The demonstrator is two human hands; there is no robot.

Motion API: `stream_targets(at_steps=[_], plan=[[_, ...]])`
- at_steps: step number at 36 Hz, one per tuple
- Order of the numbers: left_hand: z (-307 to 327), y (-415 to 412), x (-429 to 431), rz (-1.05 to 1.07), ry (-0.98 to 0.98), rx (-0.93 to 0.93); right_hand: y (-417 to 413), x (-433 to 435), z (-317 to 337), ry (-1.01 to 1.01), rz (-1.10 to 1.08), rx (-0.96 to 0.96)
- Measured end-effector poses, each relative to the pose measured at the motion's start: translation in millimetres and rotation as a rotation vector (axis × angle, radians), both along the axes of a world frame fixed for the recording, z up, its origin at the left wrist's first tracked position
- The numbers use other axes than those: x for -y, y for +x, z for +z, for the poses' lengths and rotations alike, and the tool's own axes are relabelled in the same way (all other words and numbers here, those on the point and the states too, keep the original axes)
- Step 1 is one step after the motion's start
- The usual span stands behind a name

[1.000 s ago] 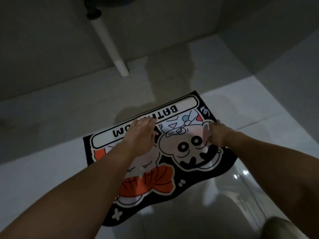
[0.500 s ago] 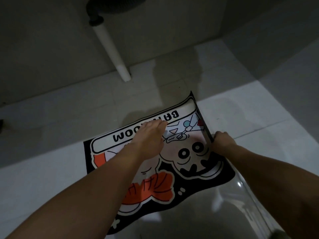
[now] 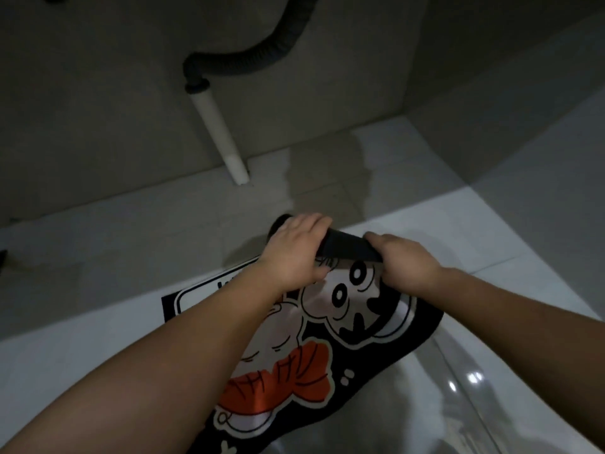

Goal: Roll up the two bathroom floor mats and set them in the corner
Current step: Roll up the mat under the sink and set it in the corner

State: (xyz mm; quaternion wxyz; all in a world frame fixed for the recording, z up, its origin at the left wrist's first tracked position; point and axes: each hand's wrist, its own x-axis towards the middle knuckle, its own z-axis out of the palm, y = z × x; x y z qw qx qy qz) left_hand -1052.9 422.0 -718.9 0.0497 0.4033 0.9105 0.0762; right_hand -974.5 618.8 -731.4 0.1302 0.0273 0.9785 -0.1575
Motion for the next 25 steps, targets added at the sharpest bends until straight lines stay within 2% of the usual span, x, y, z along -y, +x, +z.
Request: stream_targets(at_steps=[5, 9, 13, 16, 21, 25], plan=[[15.3, -2.9, -5.1, 0.021, -0.072, 0.062, 0.7, 8.5, 69.1, 0.073, 0.284, -0.04], [39.9, -0.4, 2.7, 0.057, 0.004, 0.125, -5.6, 2.4, 107.0, 0.185, 0.406, -0.054], [78.5, 4.5, 9.2, 0.063, -0.012, 0.103, -11.2, -7.4, 133.7, 0.322, 0.527, -0.198], [101.9, 4.9, 18.1, 0.071, 0.013, 0.123, -18.2, -6.1, 145.4, 0.359, 0.557, -0.238], [111.5, 2.9, 36.9, 0.084, 0.0, 0.179, -27.4, -4.9, 151.7, 0.306, 0.569, -0.206], [102.0, -1.1, 50.0, 0.093, -0.045, 0.264, -30.9, -6.9, 137.2, 0.425, 0.592, -0.174]])
